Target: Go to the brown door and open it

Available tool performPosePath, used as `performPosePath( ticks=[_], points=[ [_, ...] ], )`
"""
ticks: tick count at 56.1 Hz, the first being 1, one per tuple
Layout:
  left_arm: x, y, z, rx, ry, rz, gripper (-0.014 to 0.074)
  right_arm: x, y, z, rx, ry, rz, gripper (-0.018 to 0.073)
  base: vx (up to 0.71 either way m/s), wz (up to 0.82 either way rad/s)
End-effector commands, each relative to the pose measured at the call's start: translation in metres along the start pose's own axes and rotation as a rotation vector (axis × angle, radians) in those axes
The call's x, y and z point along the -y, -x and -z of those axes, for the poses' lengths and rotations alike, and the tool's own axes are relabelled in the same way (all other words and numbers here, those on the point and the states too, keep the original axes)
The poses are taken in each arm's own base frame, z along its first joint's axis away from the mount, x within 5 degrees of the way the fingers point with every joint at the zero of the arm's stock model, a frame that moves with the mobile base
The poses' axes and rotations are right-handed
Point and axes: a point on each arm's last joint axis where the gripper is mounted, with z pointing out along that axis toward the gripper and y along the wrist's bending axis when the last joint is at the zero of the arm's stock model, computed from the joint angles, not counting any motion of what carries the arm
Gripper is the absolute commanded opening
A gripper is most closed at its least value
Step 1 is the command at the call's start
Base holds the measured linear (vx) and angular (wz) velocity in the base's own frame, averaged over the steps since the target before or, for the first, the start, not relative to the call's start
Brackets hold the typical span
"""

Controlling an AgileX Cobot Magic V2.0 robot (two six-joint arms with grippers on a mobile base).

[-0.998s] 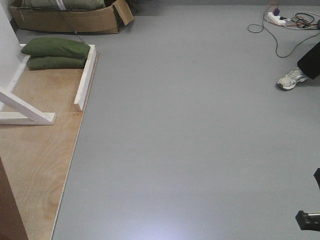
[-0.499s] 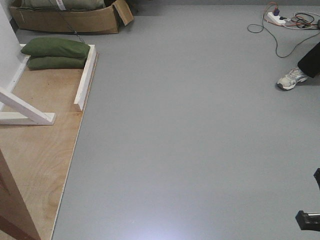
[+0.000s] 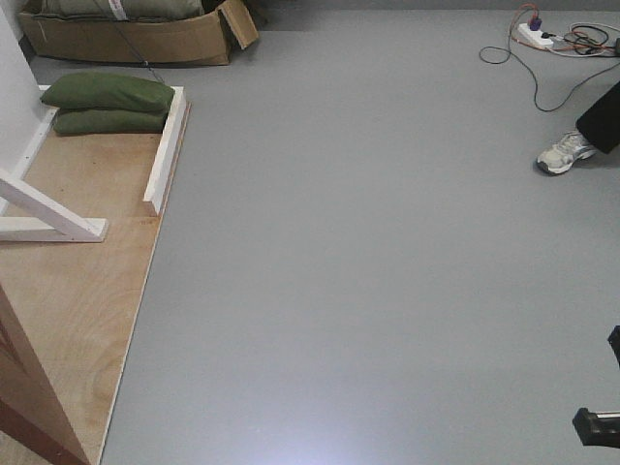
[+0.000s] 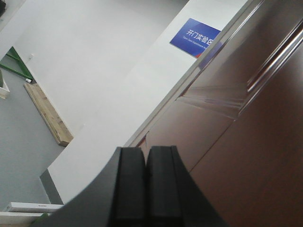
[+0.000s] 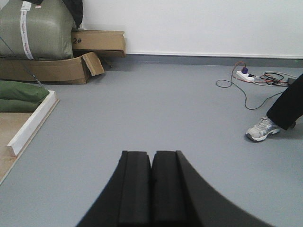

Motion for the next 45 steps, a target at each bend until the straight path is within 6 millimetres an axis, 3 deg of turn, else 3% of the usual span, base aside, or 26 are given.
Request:
performPosePath(
  ticks=[1,13,35,45],
  points=[
    [0.004,0.018,0.002,0.108,-0.015,-0.012,-0.0003,0.001,0.007,0.001,0.087,-0.007,0.012,0.0000,0.00,0.00],
    [-0.015,0.022,-0.009,0.146,0.048,-0.032,-0.0003,0.001,0.007,0.001,0.087,-0.007,0.012,0.0000,0.00,0.00],
    [-0.035,-0.005,-0.037,0.082,0.094,-0.031,-0.0003,0.001,0.007,0.001,0.087,-0.007,0.012,0.0000,0.00,0.00],
    [-0.008,-0.003,-0.038,0.062,0.007,-0.114,-0.0003,0.001,0.007,0.001,0.087,-0.007,0.012,0.0000,0.00,0.00]
  ],
)
